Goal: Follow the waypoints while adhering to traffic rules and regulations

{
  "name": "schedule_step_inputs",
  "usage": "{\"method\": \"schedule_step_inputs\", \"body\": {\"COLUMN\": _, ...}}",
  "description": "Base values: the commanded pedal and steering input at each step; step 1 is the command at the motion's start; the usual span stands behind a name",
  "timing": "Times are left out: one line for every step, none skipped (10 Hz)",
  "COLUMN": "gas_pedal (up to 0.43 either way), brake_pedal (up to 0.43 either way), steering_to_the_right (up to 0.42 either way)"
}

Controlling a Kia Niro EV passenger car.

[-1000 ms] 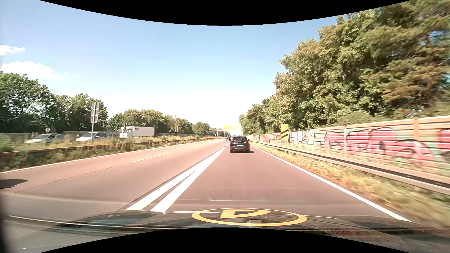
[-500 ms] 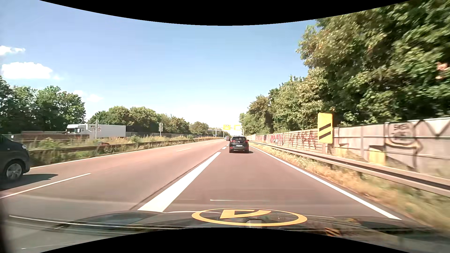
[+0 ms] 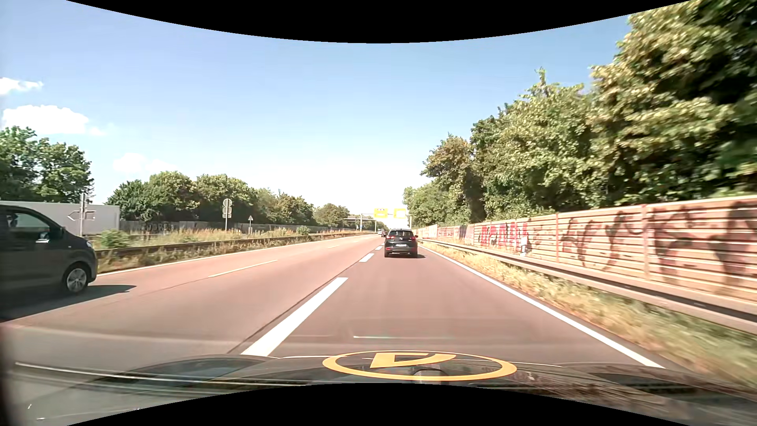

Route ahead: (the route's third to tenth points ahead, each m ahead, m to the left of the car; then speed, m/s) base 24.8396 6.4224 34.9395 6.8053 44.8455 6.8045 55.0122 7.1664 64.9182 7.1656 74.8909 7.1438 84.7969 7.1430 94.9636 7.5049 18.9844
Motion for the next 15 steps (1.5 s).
{"method": "schedule_step_inputs", "body": {"gas_pedal": 0.209, "brake_pedal": 0.0, "steering_to_the_right": 0.0}}
{"method": "schedule_step_inputs", "body": {"gas_pedal": 0.209, "brake_pedal": 0.0, "steering_to_the_right": 0.0}}
{"method": "schedule_step_inputs", "body": {"gas_pedal": 0.209, "brake_pedal": 0.0, "steering_to_the_right": 0.0}}
{"method": "schedule_step_inputs", "body": {"gas_pedal": 0.209, "brake_pedal": 0.0, "steering_to_the_right": -0.002}}
{"method": "schedule_step_inputs", "body": {"gas_pedal": 0.24, "brake_pedal": 0.0, "steering_to_the_right": -0.007}}
{"method": "schedule_step_inputs", "body": {"gas_pedal": 0.287, "brake_pedal": 0.0, "steering_to_the_right": -0.01}}
{"method": "schedule_step_inputs", "body": {"gas_pedal": 0.287, "brake_pedal": 0.0, "steering_to_the_right": -0.013}}
{"method": "schedule_step_inputs", "body": {"gas_pedal": 0.287, "brake_pedal": 0.0, "steering_to_the_right": -0.013}}
{"method": "schedule_step_inputs", "body": {"gas_pedal": 0.28, "brake_pedal": 0.0, "steering_to_the_right": -0.013}}
{"method": "schedule_step_inputs", "body": {"gas_pedal": 0.28, "brake_pedal": 0.0, "steering_to_the_right": -0.013}}
{"method": "schedule_step_inputs", "body": {"gas_pedal": 0.299, "brake_pedal": 0.0, "steering_to_the_right": -0.013}}
{"method": "schedule_step_inputs", "body": {"gas_pedal": 0.331, "brake_pedal": 0.0, "steering_to_the_right": -0.011}}
{"method": "schedule_step_inputs", "body": {"gas_pedal": 0.35, "brake_pedal": 0.0, "steering_to_the_right": -0.007}}
{"method": "schedule_step_inputs", "body": {"gas_pedal": 0.35, "brake_pedal": 0.0, "steering_to_the_right": 0.002}}
{"method": "schedule_step_inputs", "body": {"gas_pedal": 0.39, "brake_pedal": 0.0, "steering_to_the_right": 0.007}}
